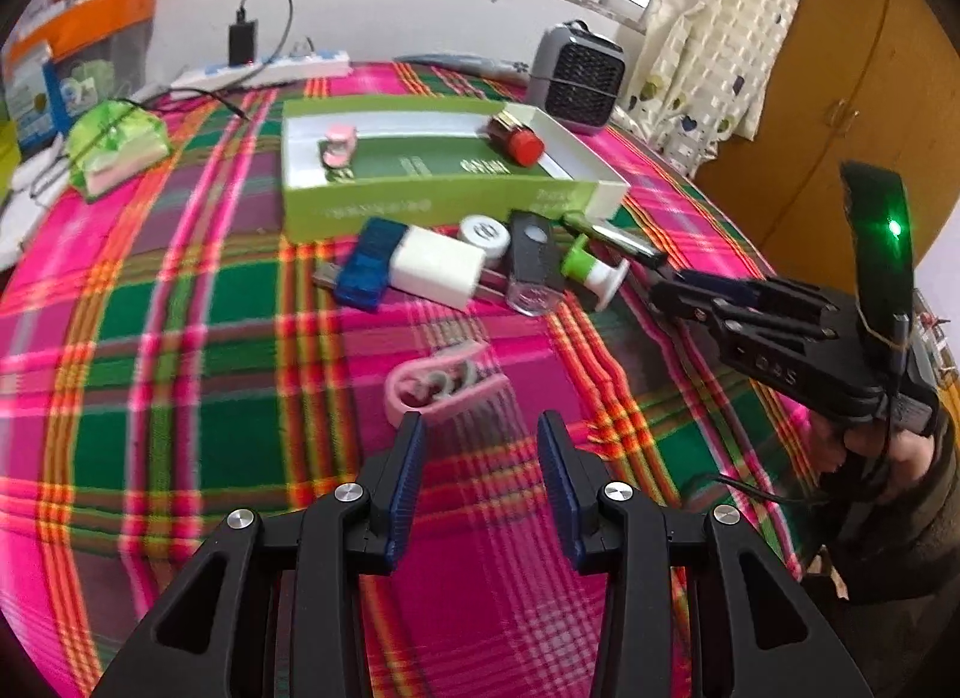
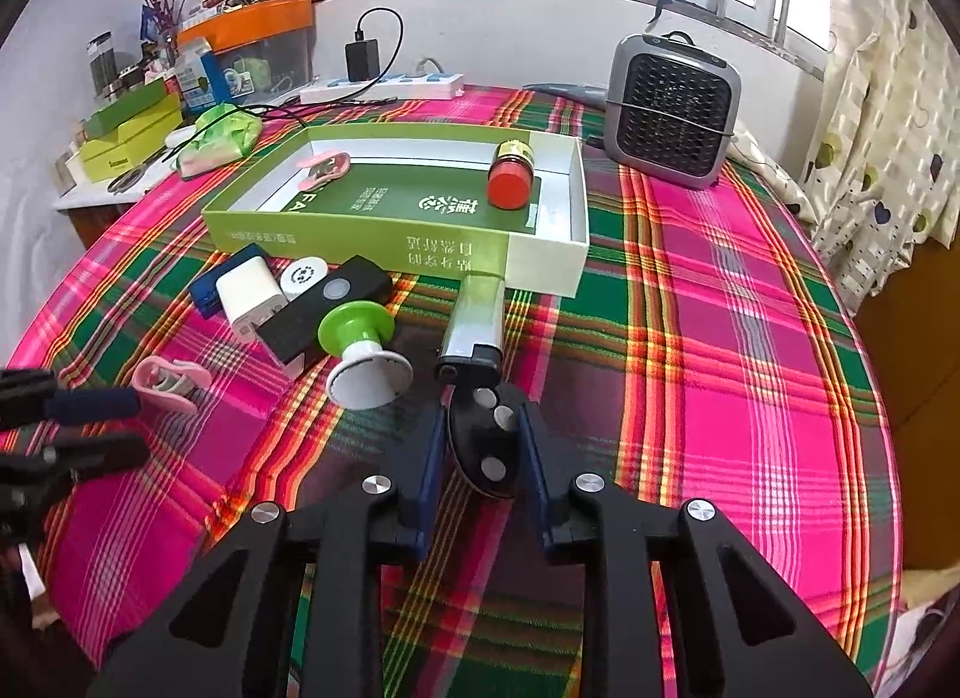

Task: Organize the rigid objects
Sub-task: 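Close the left tool on the pink plastic clip while the right tool holds the gadget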

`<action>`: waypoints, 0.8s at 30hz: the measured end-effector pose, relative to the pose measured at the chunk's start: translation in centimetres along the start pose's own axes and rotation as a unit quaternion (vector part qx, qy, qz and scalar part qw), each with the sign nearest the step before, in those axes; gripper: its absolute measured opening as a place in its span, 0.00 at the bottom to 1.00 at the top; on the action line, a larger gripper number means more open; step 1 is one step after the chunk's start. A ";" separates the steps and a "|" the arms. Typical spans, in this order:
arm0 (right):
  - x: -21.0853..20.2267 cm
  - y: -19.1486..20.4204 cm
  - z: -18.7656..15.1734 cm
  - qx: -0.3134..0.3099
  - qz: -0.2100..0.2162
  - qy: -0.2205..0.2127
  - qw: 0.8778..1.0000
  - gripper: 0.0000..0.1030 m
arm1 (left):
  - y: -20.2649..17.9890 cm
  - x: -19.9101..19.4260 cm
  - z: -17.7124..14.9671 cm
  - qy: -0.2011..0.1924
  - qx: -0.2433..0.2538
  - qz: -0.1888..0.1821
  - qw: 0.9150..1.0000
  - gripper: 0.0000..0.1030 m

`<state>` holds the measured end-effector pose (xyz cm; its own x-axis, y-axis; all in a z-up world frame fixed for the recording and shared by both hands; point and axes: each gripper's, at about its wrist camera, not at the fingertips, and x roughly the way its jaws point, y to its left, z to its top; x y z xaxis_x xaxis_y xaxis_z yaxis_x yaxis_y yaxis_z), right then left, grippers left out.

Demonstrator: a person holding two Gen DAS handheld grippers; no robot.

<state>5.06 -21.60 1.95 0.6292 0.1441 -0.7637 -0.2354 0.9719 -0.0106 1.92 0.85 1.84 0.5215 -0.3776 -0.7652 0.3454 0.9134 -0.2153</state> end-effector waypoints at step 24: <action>-1.3 -0.1 -1.2 0.012 -0.002 -0.002 1.000 0.25 | 0.5 1.6 1.8 0.008 0.054 -0.008 0.998 0.36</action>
<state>3.41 -22.12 2.15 0.6328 0.1406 -0.7614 -0.2156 0.9765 0.0011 4.28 0.41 1.59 0.5025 -0.3888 -0.7723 0.4358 0.8853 -0.1622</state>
